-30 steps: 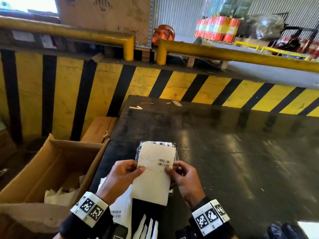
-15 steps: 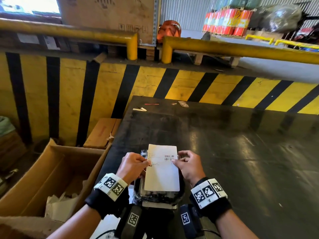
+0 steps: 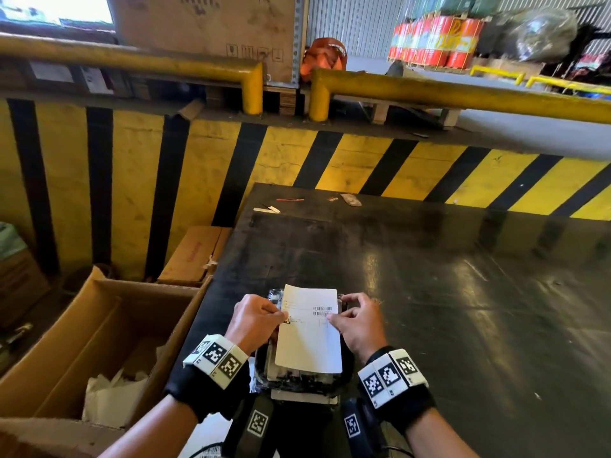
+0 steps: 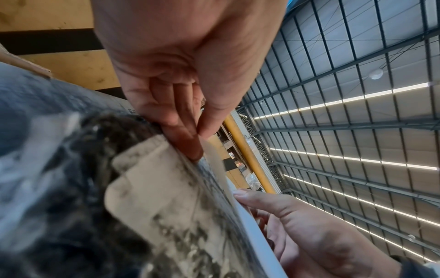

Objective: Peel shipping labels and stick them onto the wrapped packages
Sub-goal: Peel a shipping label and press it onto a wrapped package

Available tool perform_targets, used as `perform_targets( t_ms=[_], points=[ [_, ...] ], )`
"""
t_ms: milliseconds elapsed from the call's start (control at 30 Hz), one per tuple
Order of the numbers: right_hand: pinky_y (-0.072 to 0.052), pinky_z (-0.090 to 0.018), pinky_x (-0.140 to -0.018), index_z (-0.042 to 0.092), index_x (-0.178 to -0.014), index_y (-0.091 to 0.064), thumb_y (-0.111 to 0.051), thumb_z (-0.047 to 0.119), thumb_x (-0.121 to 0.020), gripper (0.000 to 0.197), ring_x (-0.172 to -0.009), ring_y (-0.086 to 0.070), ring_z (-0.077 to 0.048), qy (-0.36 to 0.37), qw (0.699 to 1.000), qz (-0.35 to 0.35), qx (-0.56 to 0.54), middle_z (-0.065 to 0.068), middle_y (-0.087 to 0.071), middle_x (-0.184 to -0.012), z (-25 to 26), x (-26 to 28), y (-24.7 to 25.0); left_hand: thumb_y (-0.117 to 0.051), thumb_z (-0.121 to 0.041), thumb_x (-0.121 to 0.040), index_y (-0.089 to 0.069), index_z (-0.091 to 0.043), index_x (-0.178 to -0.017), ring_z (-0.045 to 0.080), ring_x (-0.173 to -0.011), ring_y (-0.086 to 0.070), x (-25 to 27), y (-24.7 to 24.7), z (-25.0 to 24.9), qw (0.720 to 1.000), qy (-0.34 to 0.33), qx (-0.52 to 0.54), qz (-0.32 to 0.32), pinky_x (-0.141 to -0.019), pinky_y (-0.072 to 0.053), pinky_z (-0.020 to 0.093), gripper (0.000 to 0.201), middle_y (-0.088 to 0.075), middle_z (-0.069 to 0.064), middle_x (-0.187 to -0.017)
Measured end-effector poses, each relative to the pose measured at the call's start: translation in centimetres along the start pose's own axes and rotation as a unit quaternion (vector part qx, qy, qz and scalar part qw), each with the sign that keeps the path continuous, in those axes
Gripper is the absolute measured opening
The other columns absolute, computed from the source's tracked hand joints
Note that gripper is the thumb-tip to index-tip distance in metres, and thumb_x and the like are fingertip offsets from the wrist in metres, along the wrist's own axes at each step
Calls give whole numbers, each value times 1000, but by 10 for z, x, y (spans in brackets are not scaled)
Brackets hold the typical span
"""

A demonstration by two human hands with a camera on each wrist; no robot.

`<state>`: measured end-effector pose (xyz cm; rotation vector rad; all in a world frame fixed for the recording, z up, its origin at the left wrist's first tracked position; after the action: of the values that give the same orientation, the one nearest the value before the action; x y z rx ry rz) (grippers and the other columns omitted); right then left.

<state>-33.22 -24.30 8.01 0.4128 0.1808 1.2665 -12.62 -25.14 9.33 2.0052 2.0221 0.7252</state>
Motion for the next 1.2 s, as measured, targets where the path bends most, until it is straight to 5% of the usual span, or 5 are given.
perform_targets(
  t_ms=[233, 367, 567, 767, 1200],
  points=[
    [-57, -32, -68, 17, -98, -52, -78, 6, -71, 38, -77, -68, -20, -5, 999, -5, 32, -10, -69, -83, -2, -3, 0, -69, -18, -84, -72, -3, -77, 9, -58, -66, -1, -1, 1, 1000, 19, 0, 11, -41, -43, 12, 18, -73, 10, -88],
    [-43, -15, -53, 14, -102, -52, -75, 5, -72, 40, -74, -65, -17, -5, 999, -7, 49, -9, -69, -83, 1, -2, 1, -70, -17, -84, -73, -1, -76, 7, -49, -58, -3, -2, 0, 1000, 27, -5, 5, -38, -38, 11, 18, -72, 12, -85],
    [-38, -12, -49, 13, -106, -51, -75, 6, -74, 41, -76, -63, -14, -20, 997, 4, 69, -8, -69, -90, 1, -2, 2, -71, -17, -82, -72, -1, -74, 7, -52, -60, -4, -2, 1, 999, 35, -3, 6, -40, -41, 13, 17, -72, 10, -81],
    [-57, -28, -73, 16, -98, -48, -76, 8, -72, 40, -90, -66, -19, -43, 994, 11, 98, -9, -68, -105, 1, -7, 0, -69, -16, -83, -72, 2, -77, 6, -49, -54, -3, -3, -2, 999, 38, -21, 4, -36, -37, 11, 19, -67, 7, -78],
    [-55, -31, -81, 17, -100, -47, -81, 16, -67, 48, -94, -61, -19, -60, 981, 53, 178, -4, -61, -109, 4, -13, 3, -72, -22, -82, -70, 0, -82, 11, -60, -63, -5, -9, 3, 996, 61, -45, 49, -40, -42, 15, 22, -71, 11, -91]
  ],
)
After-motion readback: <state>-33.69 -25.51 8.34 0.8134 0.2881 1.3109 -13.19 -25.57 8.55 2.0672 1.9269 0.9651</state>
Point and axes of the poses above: each hand's wrist, its own x-axis away from the middle knuckle, its own y-axis out of the back of the hand, z = x × y, the point moved 6 cm from there along -x, towards the middle knuckle
